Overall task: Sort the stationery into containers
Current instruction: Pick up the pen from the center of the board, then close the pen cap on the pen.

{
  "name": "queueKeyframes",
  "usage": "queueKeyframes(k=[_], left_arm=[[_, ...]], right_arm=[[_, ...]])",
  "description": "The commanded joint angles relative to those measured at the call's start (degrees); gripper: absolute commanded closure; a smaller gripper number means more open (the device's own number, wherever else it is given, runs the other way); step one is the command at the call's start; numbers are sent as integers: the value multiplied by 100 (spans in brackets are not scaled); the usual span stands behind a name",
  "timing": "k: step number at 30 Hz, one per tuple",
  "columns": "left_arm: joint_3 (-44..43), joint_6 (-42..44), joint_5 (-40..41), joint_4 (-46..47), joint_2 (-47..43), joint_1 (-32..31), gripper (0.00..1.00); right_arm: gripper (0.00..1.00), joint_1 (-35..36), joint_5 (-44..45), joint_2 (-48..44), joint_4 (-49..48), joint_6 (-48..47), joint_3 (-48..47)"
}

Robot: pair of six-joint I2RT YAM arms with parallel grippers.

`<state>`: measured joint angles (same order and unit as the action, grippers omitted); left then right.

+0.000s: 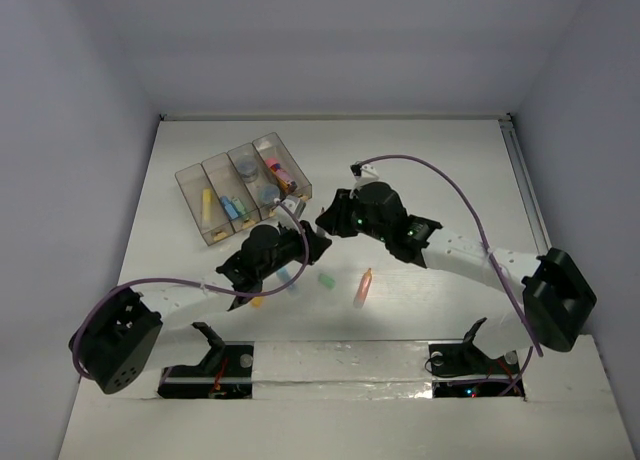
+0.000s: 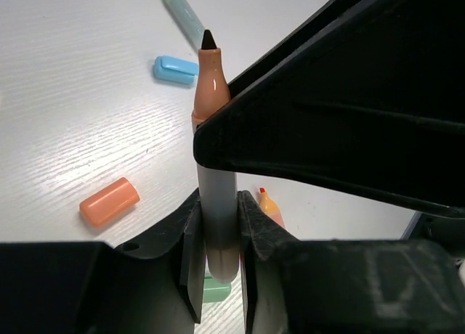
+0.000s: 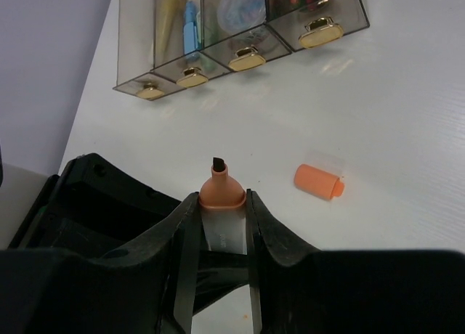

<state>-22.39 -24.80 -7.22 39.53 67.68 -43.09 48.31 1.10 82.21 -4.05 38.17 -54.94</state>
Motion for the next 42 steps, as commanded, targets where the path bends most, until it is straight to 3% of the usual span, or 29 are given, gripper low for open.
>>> queueKeyframes(k=[1, 3, 5, 8, 10, 14, 17, 20, 21, 23, 26, 29, 33, 42], left_arm=[[-213, 107, -69, 284, -62, -77, 100], [-195, 159, -60, 266, -123, -77, 100], [-178, 212, -25, 231, -193, -77, 100], [-169, 343, 124, -5, -342, -77, 100], [-169, 414, 290, -111, -448, -77, 100], [-134, 520, 441, -261, -782, -6, 100], [-73, 520, 432, -305, -1036, 108, 100], [76, 485, 537, -376, -1535, 231, 100], [147, 458, 564, -332, -1730, 231, 100], [331, 388, 687, -305, -2229, 284, 100], [525, 274, 951, -253, -2758, 284, 100], [613, 186, 1117, -331, -3093, 336, 100], [666, 159, 1302, -490, -3428, 336, 100], [684, 177, 1337, -578, -3533, 336, 100]], right_arm=[[89, 82, 82, -30, -271, 50, -96], [85, 82, 162, -91, -158, 6, -105], [75, 82, 276, -161, -61, -55, -131], [34, 82, 592, -512, 307, -397, -149], [26, -32, 698, -750, 388, -765, -114], [28, -392, 85, -1277, 397, -1583, 131], [41, -586, -1066, -1252, 291, -2339, 264], [68, -586, -1604, -857, 388, -2902, 203], [83, -586, -1657, -761, 388, -3016, 177], [85, -586, -1858, -436, 370, -3342, 98], [79, -586, -2455, 135, 659, -3720, -385], [44, -586, -2694, 784, 1029, -4115, -947], [27, -586, -2729, 1586, 1599, -4397, -1589], [21, -481, -2659, 2606, 2399, -4854, -2424]])
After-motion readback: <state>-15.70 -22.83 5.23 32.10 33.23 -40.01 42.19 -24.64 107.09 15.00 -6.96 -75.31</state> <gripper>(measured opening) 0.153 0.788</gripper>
